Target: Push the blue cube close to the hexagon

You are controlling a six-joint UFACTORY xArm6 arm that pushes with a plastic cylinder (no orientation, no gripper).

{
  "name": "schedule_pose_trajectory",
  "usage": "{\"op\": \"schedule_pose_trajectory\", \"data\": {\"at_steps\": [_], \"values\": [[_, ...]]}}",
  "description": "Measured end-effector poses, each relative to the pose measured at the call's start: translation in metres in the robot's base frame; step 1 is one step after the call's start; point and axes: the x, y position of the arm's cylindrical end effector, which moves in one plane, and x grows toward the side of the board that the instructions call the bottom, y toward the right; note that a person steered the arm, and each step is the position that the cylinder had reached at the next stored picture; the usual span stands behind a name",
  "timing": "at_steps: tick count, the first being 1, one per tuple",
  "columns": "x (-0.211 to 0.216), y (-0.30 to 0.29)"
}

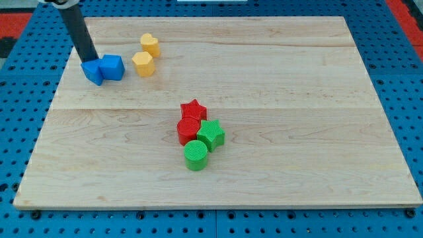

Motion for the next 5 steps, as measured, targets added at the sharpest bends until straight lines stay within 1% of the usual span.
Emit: {"op": "schedule_pose_trajectory", "data": {"at_steps": [2,3,5], "values": [[0.005,0.007],[0.007,0.092],[-0.054,0.028]]}}
